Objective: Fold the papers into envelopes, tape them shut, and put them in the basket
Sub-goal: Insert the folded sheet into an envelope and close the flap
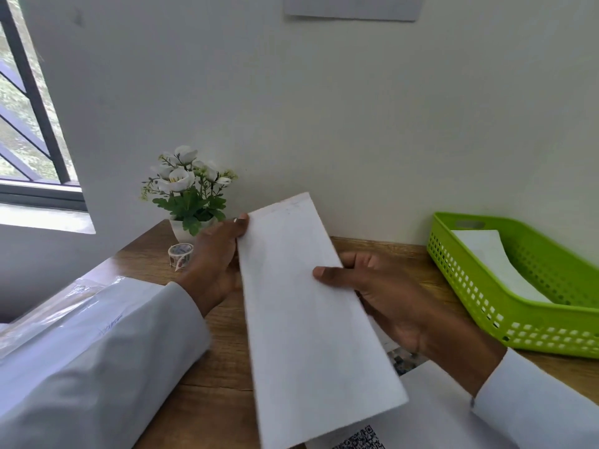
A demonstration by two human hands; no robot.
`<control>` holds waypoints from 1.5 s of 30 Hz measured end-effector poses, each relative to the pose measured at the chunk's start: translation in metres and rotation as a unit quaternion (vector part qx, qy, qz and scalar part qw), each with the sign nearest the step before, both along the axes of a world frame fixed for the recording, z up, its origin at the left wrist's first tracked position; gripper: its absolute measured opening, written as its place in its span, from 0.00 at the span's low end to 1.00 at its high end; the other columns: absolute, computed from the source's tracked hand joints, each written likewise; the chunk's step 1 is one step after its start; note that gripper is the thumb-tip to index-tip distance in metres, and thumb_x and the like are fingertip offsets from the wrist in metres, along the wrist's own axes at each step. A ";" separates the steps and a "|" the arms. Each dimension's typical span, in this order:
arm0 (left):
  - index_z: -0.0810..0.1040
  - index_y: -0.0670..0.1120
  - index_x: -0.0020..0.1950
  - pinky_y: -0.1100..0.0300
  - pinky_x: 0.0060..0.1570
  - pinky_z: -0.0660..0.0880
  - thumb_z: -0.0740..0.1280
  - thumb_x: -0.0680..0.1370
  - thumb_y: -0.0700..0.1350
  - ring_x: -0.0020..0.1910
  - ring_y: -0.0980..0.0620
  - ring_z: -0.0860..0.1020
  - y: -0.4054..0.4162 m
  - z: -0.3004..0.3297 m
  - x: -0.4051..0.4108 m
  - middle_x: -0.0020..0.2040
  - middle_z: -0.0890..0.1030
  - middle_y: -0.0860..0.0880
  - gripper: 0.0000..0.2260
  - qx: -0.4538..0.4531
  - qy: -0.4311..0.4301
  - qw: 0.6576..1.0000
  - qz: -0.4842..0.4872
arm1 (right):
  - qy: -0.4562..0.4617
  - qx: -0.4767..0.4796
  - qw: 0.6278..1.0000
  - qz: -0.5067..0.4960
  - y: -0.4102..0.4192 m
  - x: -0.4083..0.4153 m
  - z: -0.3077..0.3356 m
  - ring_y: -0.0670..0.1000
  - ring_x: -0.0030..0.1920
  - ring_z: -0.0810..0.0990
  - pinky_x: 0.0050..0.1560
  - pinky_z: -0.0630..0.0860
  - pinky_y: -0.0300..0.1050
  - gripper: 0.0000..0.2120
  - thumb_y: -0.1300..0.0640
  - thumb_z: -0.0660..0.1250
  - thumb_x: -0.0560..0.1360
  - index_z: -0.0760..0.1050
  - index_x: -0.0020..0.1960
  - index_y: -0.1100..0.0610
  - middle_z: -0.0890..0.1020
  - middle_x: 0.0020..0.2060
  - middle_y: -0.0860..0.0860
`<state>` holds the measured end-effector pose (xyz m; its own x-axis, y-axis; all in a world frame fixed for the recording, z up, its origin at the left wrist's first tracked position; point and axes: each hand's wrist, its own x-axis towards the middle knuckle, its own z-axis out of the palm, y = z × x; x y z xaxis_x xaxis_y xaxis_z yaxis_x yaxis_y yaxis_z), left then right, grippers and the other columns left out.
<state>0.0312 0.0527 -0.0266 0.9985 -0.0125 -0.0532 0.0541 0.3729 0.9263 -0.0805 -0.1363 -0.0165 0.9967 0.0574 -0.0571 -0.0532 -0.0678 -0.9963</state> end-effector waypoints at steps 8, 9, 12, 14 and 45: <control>0.78 0.42 0.59 0.61 0.39 0.80 0.71 0.75 0.45 0.47 0.50 0.81 0.000 -0.004 -0.004 0.49 0.82 0.47 0.15 0.049 -0.102 0.993 -0.045 | -0.269 -0.458 0.834 -0.151 -0.019 -0.022 0.058 0.55 0.36 0.83 0.40 0.78 0.48 0.08 0.55 0.67 0.76 0.85 0.50 0.51 0.85 0.36 0.49; 0.78 0.42 0.58 0.59 0.39 0.80 0.70 0.75 0.48 0.46 0.50 0.81 -0.001 -0.002 -0.005 0.48 0.81 0.47 0.15 0.026 -0.101 0.993 -0.062 | -0.284 -0.539 0.780 -0.146 -0.015 -0.025 0.061 0.55 0.40 0.82 0.42 0.78 0.48 0.10 0.55 0.65 0.77 0.83 0.54 0.50 0.84 0.41 0.48; 0.78 0.41 0.55 0.54 0.41 0.82 0.64 0.78 0.57 0.46 0.48 0.83 -0.002 0.002 -0.007 0.47 0.83 0.44 0.19 -0.049 -0.075 0.988 -0.124 | -0.339 -0.682 0.638 -0.110 0.005 -0.026 0.044 0.55 0.41 0.81 0.34 0.73 0.44 0.14 0.57 0.64 0.74 0.78 0.59 0.50 0.79 0.49 0.49; 0.78 0.41 0.55 0.52 0.44 0.82 0.62 0.78 0.59 0.48 0.46 0.83 -0.002 0.003 -0.008 0.49 0.84 0.41 0.21 -0.049 -0.063 0.985 -0.150 | -0.353 -0.722 0.588 -0.086 0.015 -0.025 0.026 0.52 0.31 0.80 0.24 0.60 0.37 0.17 0.58 0.76 0.62 0.82 0.51 0.55 0.81 0.43 0.52; 0.85 0.42 0.50 0.61 0.38 0.78 0.71 0.73 0.40 0.42 0.52 0.80 -0.021 0.003 -0.024 0.47 0.85 0.45 0.07 0.124 -0.133 0.972 -0.151 | -0.131 -0.026 0.987 -0.095 -0.034 0.034 0.013 0.55 0.43 0.85 0.46 0.81 0.48 0.14 0.63 0.77 0.69 0.82 0.53 0.57 0.86 0.47 0.59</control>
<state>0.0075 0.0315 -0.0236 0.9301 -0.3274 0.1666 -0.1261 0.1414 0.9819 -0.0466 -0.1703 -0.0040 0.9704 -0.1274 0.2050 0.1880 -0.1333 -0.9731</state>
